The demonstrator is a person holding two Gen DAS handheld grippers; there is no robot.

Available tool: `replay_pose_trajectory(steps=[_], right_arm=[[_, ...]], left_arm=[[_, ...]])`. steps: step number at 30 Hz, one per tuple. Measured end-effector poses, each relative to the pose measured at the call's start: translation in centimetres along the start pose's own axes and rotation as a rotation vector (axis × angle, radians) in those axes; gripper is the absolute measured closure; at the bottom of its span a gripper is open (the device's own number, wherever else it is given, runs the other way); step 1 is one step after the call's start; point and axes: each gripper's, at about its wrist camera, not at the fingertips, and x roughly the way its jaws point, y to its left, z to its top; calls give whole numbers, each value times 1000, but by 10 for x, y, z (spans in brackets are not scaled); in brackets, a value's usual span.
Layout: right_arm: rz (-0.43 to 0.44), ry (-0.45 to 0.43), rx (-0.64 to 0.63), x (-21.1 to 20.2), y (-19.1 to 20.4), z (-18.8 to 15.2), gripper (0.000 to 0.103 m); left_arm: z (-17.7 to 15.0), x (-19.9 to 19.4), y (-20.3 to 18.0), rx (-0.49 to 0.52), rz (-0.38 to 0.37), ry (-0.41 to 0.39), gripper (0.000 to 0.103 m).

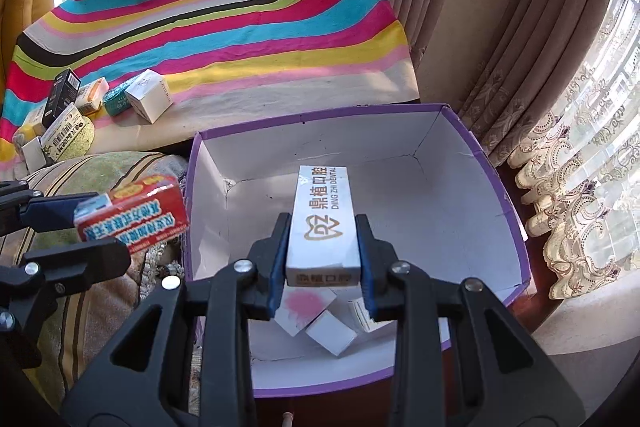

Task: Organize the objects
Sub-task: 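Open both tools to drop the boxes into the purple-rimmed box, then move both open tools back to the pile of boxes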

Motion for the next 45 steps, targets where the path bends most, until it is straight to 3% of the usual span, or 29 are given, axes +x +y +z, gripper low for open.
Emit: replay_pose_trajectory(steps=[2, 6, 9, 20, 30, 45], right_arm=[[-9, 4, 7, 1, -1, 0, 64], [-11, 1, 21, 1, -3, 1, 45], [-12, -3, 13, 0, 0, 2, 42], [5, -17, -11, -6, 11, 6, 36], [79, -15, -48, -9, 36, 7, 34], [160, -14, -132, -14, 78, 11, 29]], left_arm=[[-1, -2, 3, -13, -3, -4, 51], [-2, -8, 6, -32, 2, -22, 50], [-3, -13, 10, -38, 11, -37, 50], [-14, -39, 47, -142, 43, -94, 50], [-40, -76, 104, -294, 108, -162, 50], [-106, -147, 200, -526, 290, -271, 43]])
